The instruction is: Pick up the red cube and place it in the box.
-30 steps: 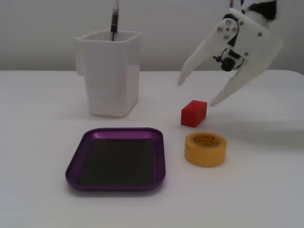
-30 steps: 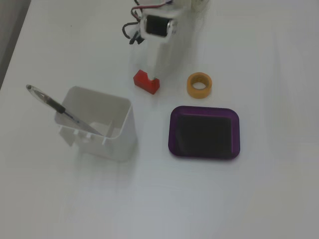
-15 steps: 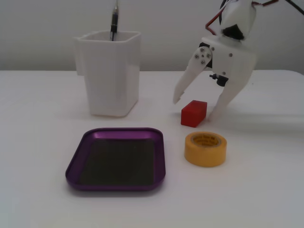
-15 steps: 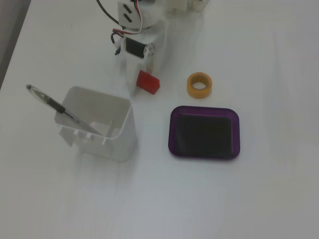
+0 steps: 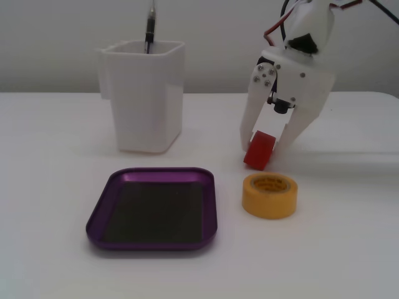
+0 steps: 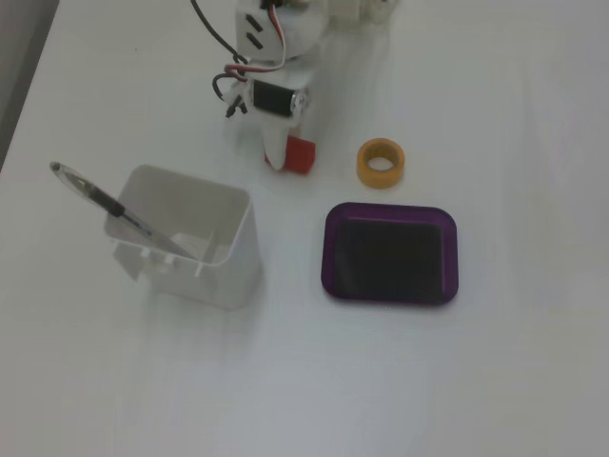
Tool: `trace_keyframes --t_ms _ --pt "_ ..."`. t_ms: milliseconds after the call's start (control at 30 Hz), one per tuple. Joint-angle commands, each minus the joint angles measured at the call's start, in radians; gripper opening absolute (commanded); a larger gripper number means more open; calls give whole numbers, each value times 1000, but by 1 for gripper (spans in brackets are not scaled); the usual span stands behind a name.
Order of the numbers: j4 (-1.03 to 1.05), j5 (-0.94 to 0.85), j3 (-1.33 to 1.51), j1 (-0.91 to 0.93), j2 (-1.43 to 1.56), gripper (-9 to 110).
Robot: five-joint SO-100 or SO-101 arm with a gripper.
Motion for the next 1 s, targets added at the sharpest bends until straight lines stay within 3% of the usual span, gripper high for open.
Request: trace_keyframes --t_ms 0,233,467,667,967 --pt "86 -6 -31 -5 115 -1" --pt "193 -14 -25 -72 565 -1" --pt "137 -17 66 -245 904 -1" --pt "-135 -17 207 -307 867 -1" --pt "-336 -12 95 -295 417 -1"
